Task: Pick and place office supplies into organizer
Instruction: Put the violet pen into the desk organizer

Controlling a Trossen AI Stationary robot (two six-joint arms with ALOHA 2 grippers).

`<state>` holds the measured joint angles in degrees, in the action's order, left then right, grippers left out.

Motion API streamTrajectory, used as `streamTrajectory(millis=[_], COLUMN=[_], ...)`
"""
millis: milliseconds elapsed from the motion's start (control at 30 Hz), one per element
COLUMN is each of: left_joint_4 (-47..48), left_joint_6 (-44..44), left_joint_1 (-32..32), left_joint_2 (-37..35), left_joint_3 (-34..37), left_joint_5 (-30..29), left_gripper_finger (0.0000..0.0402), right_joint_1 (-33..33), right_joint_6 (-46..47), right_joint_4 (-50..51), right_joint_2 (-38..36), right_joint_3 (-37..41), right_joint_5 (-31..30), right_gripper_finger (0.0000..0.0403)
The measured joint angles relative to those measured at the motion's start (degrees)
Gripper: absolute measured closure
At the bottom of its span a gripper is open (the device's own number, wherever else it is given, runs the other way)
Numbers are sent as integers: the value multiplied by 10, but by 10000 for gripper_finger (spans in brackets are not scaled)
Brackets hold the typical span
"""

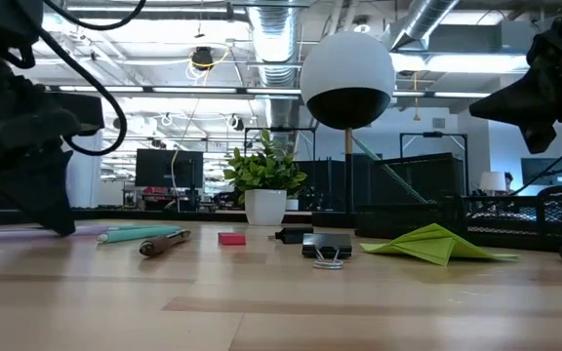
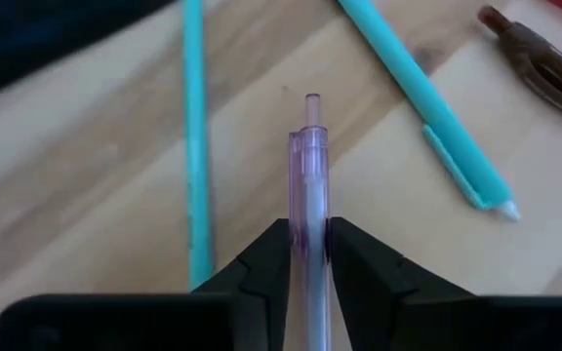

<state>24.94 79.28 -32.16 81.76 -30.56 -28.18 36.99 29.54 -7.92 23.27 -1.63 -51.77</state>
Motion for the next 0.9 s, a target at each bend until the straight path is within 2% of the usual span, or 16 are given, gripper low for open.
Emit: streamTrajectory(millis=[367,500,633,767,900], left_joint_4=[-11,-92,-176,-169,-122], left_joint_6=[-51,-138,-259,-314,-317], left_joint_1=[21,43,73,84,85], left_joint_2=[0,0,0,0,0], left_joint_3=[0,0,0,0,0], left_joint_5=[-107,-148,-106,-94,-92], left_gripper_finger=[345,359,373,372,344], right_joint_1=[0,0,0,0,0], right_joint_6=[3,4,4,4,5], right_joint_4=[-2,-4,-3,-2,-2], right_joint_2=[0,0,0,0,0], right_joint_3=[0,0,0,0,0], right_joint_5=[-11,-28,-51,-51,-48], right_gripper_finger=[403,403,403,403,403])
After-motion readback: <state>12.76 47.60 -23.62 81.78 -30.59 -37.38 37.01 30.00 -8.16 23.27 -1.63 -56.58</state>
